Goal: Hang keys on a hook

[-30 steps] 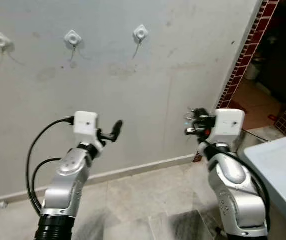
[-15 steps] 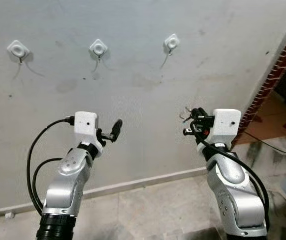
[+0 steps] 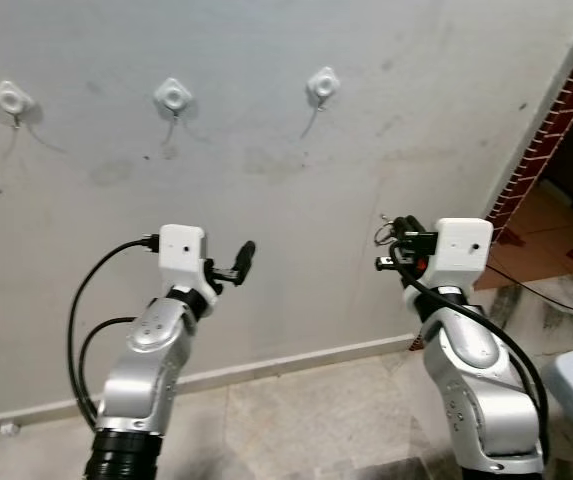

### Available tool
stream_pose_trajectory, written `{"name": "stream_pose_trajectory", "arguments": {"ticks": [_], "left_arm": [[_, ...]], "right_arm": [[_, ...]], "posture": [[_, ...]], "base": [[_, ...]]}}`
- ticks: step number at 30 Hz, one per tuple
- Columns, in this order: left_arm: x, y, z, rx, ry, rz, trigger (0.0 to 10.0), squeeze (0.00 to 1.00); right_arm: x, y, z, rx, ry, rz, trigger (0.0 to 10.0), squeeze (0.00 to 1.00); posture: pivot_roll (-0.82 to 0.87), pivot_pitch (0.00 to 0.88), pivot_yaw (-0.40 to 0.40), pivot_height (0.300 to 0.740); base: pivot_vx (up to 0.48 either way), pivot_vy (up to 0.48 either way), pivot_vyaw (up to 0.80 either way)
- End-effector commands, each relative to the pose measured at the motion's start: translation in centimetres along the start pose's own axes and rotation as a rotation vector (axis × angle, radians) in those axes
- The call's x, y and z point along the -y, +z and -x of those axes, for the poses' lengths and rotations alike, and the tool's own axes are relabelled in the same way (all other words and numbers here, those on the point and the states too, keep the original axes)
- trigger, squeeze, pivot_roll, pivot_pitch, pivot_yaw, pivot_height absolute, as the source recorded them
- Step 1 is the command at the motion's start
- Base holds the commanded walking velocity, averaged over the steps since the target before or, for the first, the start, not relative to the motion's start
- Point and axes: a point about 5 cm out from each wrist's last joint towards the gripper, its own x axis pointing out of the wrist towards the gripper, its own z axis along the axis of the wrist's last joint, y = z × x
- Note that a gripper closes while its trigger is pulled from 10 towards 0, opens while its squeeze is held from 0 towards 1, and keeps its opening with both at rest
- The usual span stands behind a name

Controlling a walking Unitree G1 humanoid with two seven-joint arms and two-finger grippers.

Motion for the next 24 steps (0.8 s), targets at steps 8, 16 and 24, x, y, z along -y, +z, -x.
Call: {"name": "stream_pose_trajectory", "arguments": {"ticks": [8,16,24], "left_arm": [[-0.54,0.49,0.11,0.015,0.016,-0.016,10.0,0.00],[-0.79,0.65,0.11,0.034,0.055,-0.019,10.0,0.00],[-0.59,0.99,0.13,0.054,0.019,-0.006,10.0,0.00]], "right_arm": [[-0.44,0.52,-0.19,0.023,0.021,-0.005,10.0,0.00],[-0.47,0.48,-0.16,0.021,0.022,-0.007,10.0,0.00],[-0.60,0.49,-0.18,0.025,0.027,-0.012,10.0,0.00]], "posture": [[0.06,0.000,-0.020,0.740],[0.06,0.000,-0.020,0.740],[0.06,0.000,-0.017,0.740]], "base": [[0.000,-0.333,0.00],[0.000,0.000,0.00],[0.000,0.000,0.00]]}}
